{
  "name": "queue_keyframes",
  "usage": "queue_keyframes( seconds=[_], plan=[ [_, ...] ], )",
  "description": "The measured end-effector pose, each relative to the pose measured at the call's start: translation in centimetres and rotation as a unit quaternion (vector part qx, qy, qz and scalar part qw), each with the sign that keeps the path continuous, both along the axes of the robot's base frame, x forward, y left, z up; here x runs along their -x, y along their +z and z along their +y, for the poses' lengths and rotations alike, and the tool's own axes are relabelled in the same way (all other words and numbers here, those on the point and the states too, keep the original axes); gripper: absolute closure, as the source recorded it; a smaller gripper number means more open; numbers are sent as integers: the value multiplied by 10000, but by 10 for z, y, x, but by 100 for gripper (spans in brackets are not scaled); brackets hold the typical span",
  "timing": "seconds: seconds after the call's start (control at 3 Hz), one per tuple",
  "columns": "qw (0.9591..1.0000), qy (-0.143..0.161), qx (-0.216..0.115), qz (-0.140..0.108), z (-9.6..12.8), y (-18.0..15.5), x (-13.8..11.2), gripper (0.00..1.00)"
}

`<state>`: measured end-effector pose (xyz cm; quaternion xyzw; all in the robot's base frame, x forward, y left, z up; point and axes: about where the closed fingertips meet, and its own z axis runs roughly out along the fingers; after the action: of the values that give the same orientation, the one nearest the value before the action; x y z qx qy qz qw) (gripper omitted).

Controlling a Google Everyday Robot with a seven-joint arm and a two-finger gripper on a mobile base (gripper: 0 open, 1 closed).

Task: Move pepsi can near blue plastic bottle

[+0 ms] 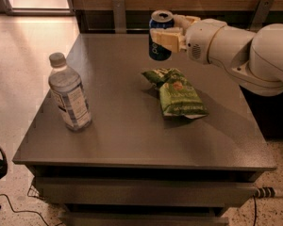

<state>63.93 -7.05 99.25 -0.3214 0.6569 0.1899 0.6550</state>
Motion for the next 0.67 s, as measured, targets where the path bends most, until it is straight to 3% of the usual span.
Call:
queue_keyframes(
  seconds=[0.33,0.67],
  plan=[
    [9994,-330,34,95,56,-12,56,100],
    [9985,-513,111,165,80,-18,82,100]
  ],
)
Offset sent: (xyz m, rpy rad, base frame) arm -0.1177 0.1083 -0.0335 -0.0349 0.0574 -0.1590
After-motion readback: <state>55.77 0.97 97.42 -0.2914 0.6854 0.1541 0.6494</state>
